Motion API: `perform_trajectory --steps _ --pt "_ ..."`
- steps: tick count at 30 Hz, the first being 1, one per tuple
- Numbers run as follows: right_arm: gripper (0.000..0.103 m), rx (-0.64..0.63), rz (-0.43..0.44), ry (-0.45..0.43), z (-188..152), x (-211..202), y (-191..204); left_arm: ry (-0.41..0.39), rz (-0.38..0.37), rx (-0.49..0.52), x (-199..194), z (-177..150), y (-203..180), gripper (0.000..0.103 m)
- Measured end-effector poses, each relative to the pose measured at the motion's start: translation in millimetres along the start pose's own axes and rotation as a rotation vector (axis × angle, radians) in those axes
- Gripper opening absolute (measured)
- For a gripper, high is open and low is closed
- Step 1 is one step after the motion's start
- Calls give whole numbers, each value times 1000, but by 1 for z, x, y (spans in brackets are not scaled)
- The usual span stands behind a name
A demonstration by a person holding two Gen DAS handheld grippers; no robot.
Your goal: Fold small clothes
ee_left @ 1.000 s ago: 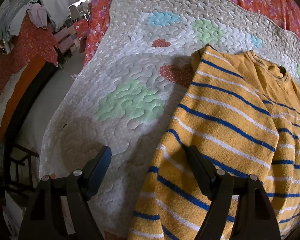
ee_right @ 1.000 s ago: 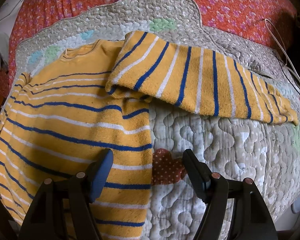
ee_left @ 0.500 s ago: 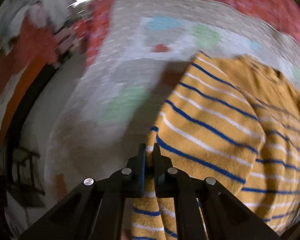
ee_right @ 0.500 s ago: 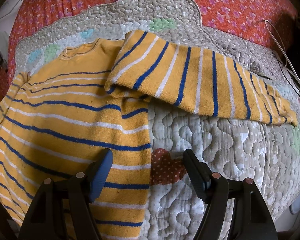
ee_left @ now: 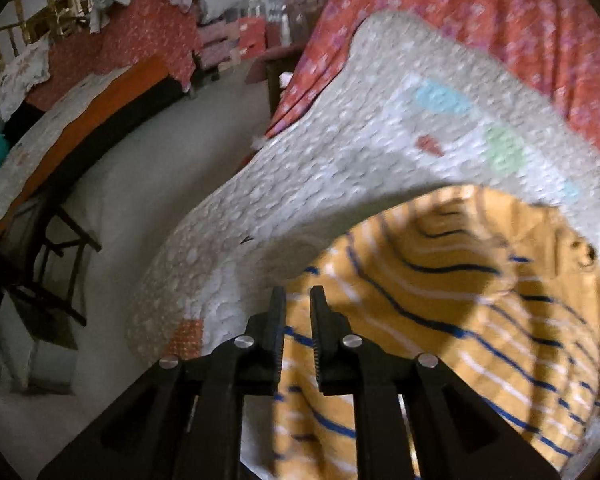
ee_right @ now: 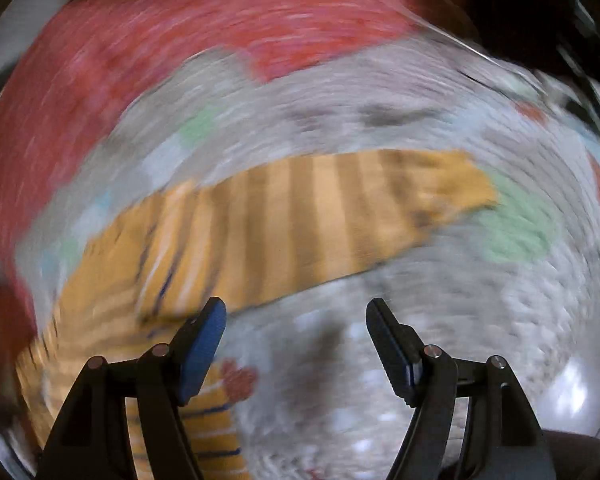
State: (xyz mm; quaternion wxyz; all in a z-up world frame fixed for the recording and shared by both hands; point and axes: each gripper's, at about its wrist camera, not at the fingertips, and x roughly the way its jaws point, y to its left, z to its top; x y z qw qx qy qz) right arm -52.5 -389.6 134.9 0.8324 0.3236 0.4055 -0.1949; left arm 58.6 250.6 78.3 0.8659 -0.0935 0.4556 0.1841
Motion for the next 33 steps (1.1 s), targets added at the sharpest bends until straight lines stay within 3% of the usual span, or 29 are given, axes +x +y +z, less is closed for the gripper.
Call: perform_trajectory --steps 2,5,7,10,14,19,24,27,30,32,33 --pt "79 160 1 31 14 7 -32 -27 -38 10 -14 -2 -6 20" --pt "79 254 75 89 31 29 -47 -72 -76 32 -38 -4 -19 25" --pt "76 281 51 71 45 39 -51 -80 -122 49 -51 -7 -31 37" --pt "6 257 30 79 63 49 -45 -79 -165 102 -63 -13 -51 38" --pt "6 200 -51 19 93 36 -57 -88 -171 191 -65 -24 -75 38" --pt "6 152 -354 -123 139 7 -93 -48 -192 241 -55 -35 -99 38" --pt "19 167 -373 -71 146 5 -103 8 -236 293 -41 -37 -119 38" --pt "36 132 -315 -100 124 -15 -79 30 -282 341 -33 -21 -138 43" --pt "46 -4 -137 -76 109 -9 -17 57 -352 396 -18 4 -167 56" --pt "63 -136 12 0 102 13 30 68 -375 436 -4 19 -190 56" --pt "64 -188 64 33 100 24 48 71 -379 460 4 28 -202 56"
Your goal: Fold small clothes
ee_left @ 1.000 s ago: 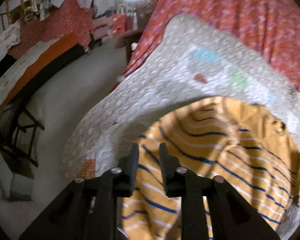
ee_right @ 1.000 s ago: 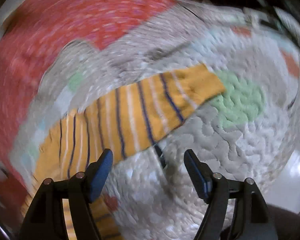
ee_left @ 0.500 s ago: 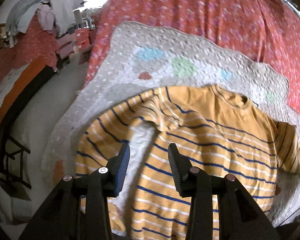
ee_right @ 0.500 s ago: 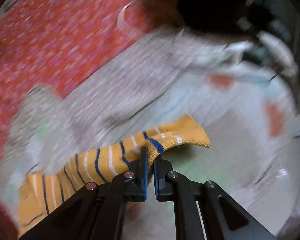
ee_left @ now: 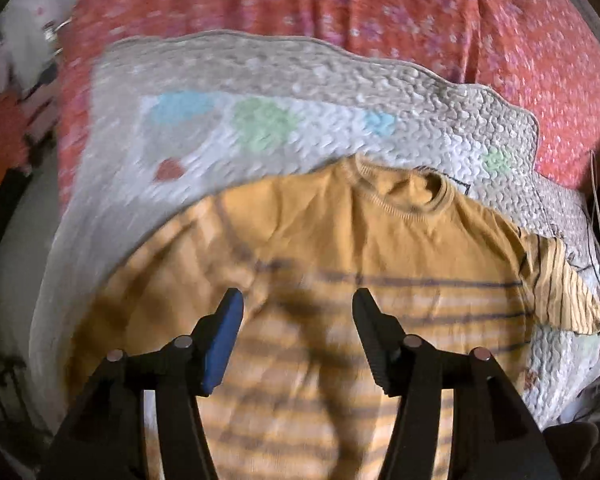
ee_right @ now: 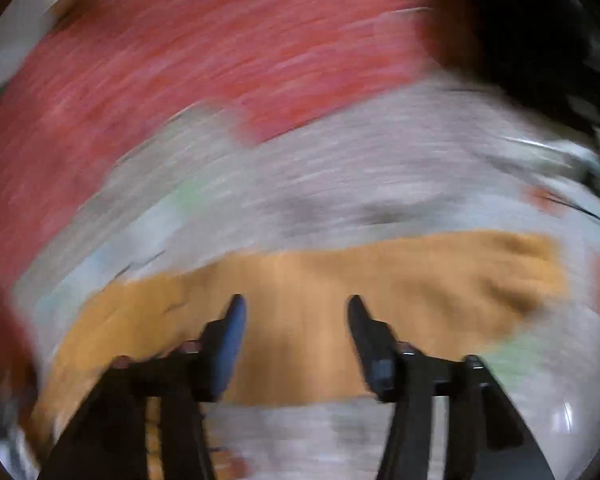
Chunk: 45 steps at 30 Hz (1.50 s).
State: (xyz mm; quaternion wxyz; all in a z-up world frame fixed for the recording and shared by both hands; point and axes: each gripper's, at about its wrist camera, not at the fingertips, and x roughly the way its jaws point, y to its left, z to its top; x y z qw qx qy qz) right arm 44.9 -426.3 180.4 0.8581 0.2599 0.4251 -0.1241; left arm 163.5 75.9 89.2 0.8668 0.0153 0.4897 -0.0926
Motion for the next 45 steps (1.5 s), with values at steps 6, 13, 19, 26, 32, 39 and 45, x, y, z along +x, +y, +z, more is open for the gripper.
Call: perform_trajectory --steps 6,13,19,26,32,39,45 --pt "72 -450 66 132 20 98 134 76 -45 83 68 60 -10 56" --pt "72 -605 123 251 31 194 204 187 -50 263 140 93 -21 58" --pt "69 -611 207 341 11 219 219 247 -97 381 168 84 -37 64" --pt "8 -664 167 286 7 201 240 210 -87 302 152 92 -38 5" --pt "7 -633 81 163 53 186 249 161 -83 251 151 129 -62 4" --pt "7 -565 -22 98 98 217 261 120 13 213 171 184 -85 4" --pt "29 -525 9 141 84 229 266 98 117 169 167 193 -75 3"
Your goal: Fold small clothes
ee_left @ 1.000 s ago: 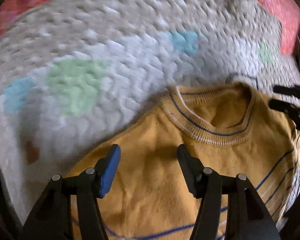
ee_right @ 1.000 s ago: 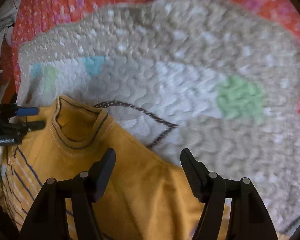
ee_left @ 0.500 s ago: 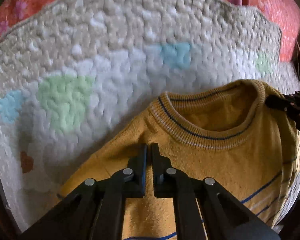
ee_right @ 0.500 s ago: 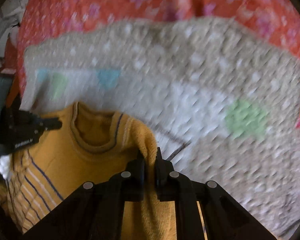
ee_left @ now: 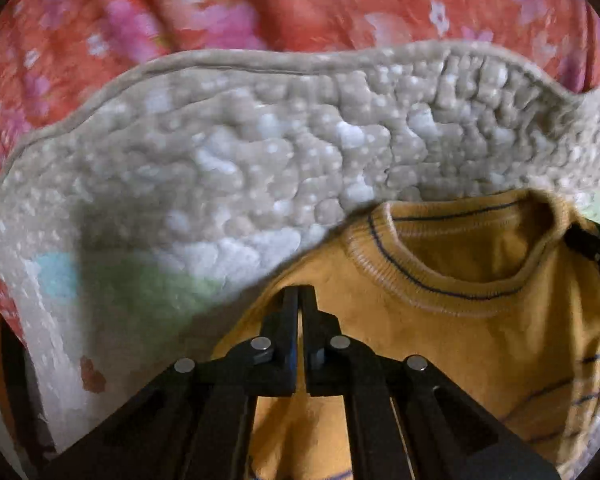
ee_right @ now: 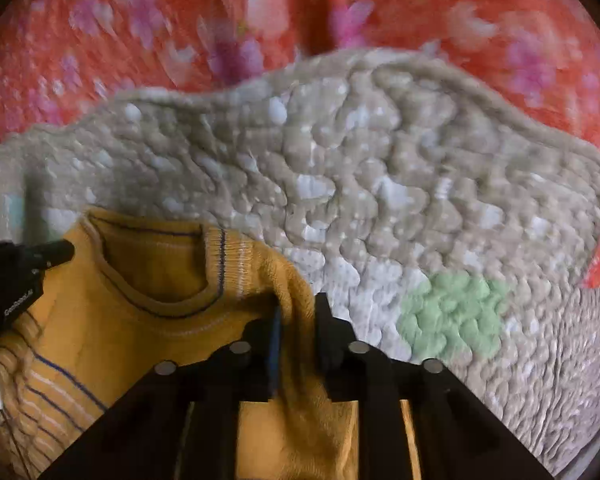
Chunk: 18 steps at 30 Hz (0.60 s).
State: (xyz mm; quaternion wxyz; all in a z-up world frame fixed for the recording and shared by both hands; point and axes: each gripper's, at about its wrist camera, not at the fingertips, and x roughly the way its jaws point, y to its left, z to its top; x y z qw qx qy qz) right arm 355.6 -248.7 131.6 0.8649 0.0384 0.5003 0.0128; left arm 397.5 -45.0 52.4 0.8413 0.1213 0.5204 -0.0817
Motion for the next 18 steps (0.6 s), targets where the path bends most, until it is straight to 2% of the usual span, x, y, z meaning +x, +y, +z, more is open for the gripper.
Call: perform_trajectory --steps 2,5,7,8,10,12,15,16,18 --pt "51 52 -6 -56 -9 -29 -6 -35 -3 -7 -25 -9 11 10" --pt "53 104 -7 -98 -39 -82 -19 -83 -16 -28 -71 -35 32 27" --pt "53 120 0 -90 -67 -108 -30 -103 -43 -72 -108 -69 52 47" --pt "53 136 11 -84 -86 -119 -32 -113 -72 -108 -127 -93 62 50" --pt "53 182 47 -53 -144 -149 -51 -104 -118 -152 -148 -137 70 52" --pt "53 253 86 -7 -204 -160 -67 -74 -172 -226 -160 -195 93 52" --pt "53 387 148 61 -282 -165 -69 10 -233 -343 -160 -280 94 52" --pt "53 453 192 96 -312 -164 -68 41 -250 -378 -158 -304 94 52" --pt "53 536 228 140 -352 -164 -65 114 -303 -441 -148 -346 91 52"
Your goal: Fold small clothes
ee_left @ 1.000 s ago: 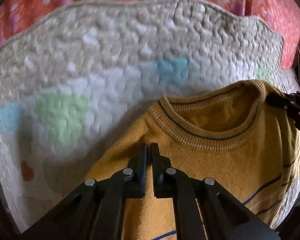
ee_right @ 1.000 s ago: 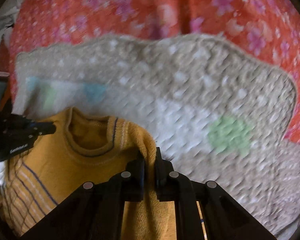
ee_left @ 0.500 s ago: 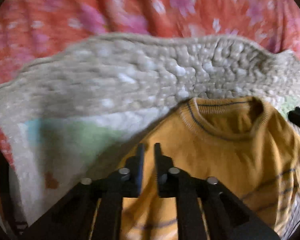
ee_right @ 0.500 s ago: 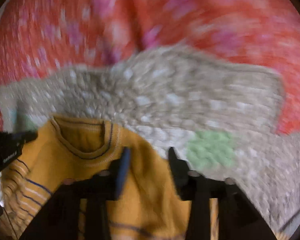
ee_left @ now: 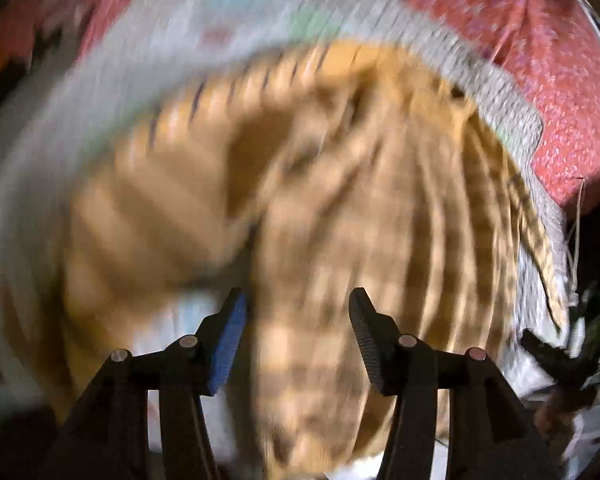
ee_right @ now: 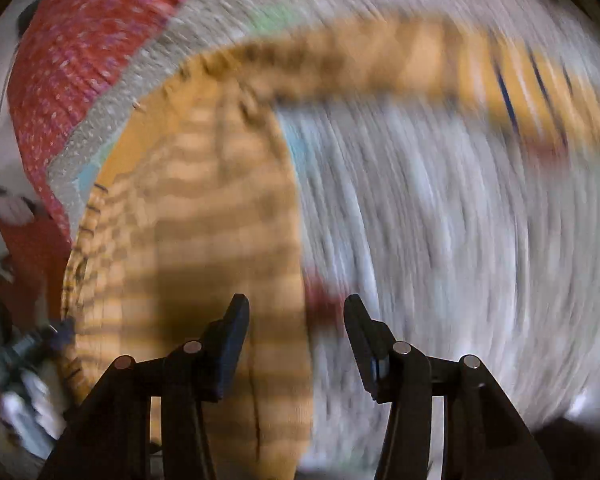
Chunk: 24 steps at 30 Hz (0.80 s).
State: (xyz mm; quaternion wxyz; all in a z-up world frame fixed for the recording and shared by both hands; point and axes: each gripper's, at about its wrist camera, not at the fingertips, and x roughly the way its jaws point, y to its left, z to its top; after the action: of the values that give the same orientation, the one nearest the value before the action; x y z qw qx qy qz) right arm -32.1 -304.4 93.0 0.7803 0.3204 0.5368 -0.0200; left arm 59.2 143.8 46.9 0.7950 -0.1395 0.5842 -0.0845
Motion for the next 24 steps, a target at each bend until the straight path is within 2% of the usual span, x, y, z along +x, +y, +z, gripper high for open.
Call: perform_trajectory --steps 2,3,5,7,9,10,11,12,18,24 --pt "53 39 18 18 -25 3 -10 35 -18 -36 7 -30 9 52" --pt "53 41 17 21 -32 7 -11 34 -18 -18 5 -46 8 52" --pt "53 20 8 44 -46 16 -7 32 -8 48 4 -63 -1 53" --pt "53 0 5 61 -52 24 -4 28 13 118 9 -79 -14 64" --pt "55 -25 5 60 -56 31 2 16 60 178 12 -90 -26 66" --pt "41 -38 10 63 -57 33 5 20 89 214 13 -94 -33 56" --pt "7 -43 25 76 -58 33 7 24 103 230 13 -96 -37 42" --pt "7 -40 44 84 -59 31 9 33 120 240 10 -96 -40 12" --pt "6 10 -18 51 -77 -3 -4 22 106 187 -24 -97 -32 10" --pt "8 36 -99 152 -91 10 -19 67 114 137 -12 -102 -21 12"
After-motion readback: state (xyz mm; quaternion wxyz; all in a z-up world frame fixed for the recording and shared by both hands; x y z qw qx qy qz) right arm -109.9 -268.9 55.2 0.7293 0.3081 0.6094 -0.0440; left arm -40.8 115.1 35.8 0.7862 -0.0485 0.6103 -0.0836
